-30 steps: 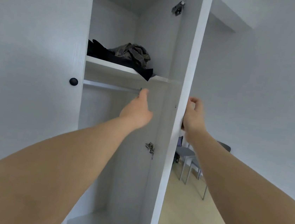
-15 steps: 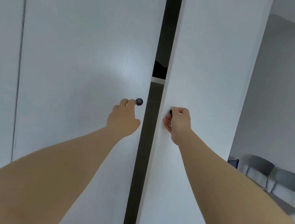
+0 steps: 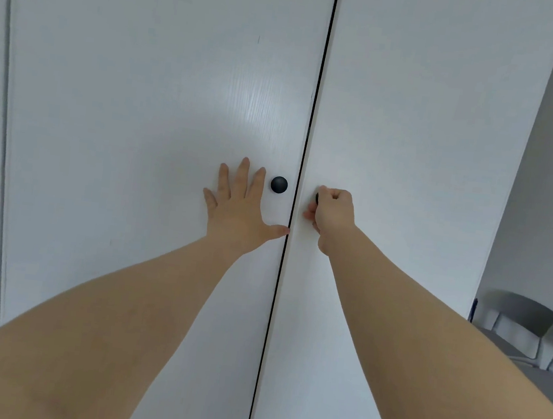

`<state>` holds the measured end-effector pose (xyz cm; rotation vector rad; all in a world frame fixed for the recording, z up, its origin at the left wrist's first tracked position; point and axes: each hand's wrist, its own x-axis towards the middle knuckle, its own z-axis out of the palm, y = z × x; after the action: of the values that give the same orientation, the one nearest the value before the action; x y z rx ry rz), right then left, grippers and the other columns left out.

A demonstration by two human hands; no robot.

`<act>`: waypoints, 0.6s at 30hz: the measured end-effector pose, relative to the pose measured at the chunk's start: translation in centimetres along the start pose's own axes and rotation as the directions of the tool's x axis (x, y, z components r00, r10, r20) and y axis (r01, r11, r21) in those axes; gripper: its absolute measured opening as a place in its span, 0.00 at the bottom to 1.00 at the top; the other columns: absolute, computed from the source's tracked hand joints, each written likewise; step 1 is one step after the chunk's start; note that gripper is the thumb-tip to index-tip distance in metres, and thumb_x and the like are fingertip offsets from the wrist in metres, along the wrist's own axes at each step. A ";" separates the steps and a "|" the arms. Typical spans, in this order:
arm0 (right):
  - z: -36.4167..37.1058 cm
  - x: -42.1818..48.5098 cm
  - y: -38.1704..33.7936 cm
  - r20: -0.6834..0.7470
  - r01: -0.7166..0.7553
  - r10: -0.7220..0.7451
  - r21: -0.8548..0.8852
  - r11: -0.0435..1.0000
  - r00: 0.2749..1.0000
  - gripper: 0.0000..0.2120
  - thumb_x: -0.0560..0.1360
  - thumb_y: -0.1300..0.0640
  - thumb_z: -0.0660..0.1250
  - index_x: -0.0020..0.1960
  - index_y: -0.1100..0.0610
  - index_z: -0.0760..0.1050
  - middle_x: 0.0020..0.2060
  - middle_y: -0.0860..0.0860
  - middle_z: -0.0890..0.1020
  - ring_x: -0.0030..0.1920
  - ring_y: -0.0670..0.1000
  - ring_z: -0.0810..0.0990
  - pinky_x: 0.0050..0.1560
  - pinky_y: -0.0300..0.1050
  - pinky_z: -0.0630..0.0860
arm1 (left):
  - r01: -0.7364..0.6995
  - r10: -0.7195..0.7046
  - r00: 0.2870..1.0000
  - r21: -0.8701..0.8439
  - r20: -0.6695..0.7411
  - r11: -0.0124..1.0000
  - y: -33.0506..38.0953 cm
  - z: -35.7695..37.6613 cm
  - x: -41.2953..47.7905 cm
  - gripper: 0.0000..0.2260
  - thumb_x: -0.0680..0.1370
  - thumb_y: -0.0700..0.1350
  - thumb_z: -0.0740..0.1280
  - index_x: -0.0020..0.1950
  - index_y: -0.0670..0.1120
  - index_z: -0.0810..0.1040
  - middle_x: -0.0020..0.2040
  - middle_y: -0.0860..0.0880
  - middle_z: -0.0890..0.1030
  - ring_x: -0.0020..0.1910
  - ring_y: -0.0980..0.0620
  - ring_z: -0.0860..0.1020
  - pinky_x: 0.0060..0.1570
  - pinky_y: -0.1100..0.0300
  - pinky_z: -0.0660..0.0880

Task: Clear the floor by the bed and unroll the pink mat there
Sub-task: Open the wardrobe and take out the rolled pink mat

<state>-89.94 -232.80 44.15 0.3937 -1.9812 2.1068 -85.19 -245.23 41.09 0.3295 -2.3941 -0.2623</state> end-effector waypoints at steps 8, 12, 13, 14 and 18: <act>1.0 2.2 1.2 0.006 0.027 -0.027 0.010 1.000 1.000 0.05 0.82 0.55 0.54 0.50 0.57 0.63 0.33 0.50 0.70 0.31 0.48 0.70 0.31 0.37 0.64 | -0.009 0.028 0.991 0.140 -0.132 0.990 -0.2 2.7 0.1 0.52 0.68 0.66 0.68 0.77 0.53 0.36 0.77 0.50 0.34 0.76 0.38 0.34 0.72 0.36 0.40; 1.2 2.5 1.7 -0.003 0.045 -0.045 0.009 0.999 0.999 0.06 0.82 0.54 0.54 0.50 0.57 0.64 0.36 0.51 0.71 0.35 0.50 0.70 0.34 0.38 0.66 | -0.018 0.051 0.989 0.227 -0.139 0.974 -0.5 3.1 0.0 0.52 0.69 0.63 0.69 0.76 0.54 0.33 0.77 0.49 0.33 0.75 0.37 0.34 0.72 0.37 0.40; 1.4 2.5 1.8 -0.018 0.055 -0.054 0.015 0.998 0.998 0.07 0.81 0.53 0.55 0.50 0.56 0.64 0.39 0.51 0.72 0.38 0.51 0.71 0.36 0.39 0.68 | -0.022 0.054 0.991 0.244 -0.125 0.970 -0.6 2.9 0.0 0.52 0.70 0.63 0.69 0.76 0.54 0.33 0.77 0.49 0.33 0.75 0.37 0.34 0.72 0.37 0.40; 1.5 2.4 1.8 -0.031 0.056 -0.055 0.029 0.998 0.998 0.07 0.81 0.52 0.56 0.49 0.55 0.65 0.41 0.52 0.72 0.41 0.52 0.71 0.39 0.41 0.70 | -0.032 0.061 0.993 0.262 -0.103 0.964 -0.7 2.7 0.0 0.52 0.70 0.62 0.69 0.76 0.54 0.32 0.77 0.49 0.32 0.75 0.37 0.34 0.73 0.37 0.41; 1.2 0.4 2.7 -0.035 -0.097 0.098 0.027 0.995 0.995 0.18 0.78 0.48 0.62 0.35 0.54 0.60 0.33 0.50 0.67 0.36 0.51 0.67 0.32 0.40 0.63 | -0.124 0.134 0.991 0.407 0.003 0.905 -1.5 1.7 -0.6 0.49 0.73 0.56 0.69 0.76 0.51 0.32 0.77 0.46 0.32 0.75 0.35 0.34 0.74 0.38 0.44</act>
<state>-91.21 -234.23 41.78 0.2666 -1.9939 2.1826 -85.67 -246.28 39.03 0.3567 -2.4201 0.3078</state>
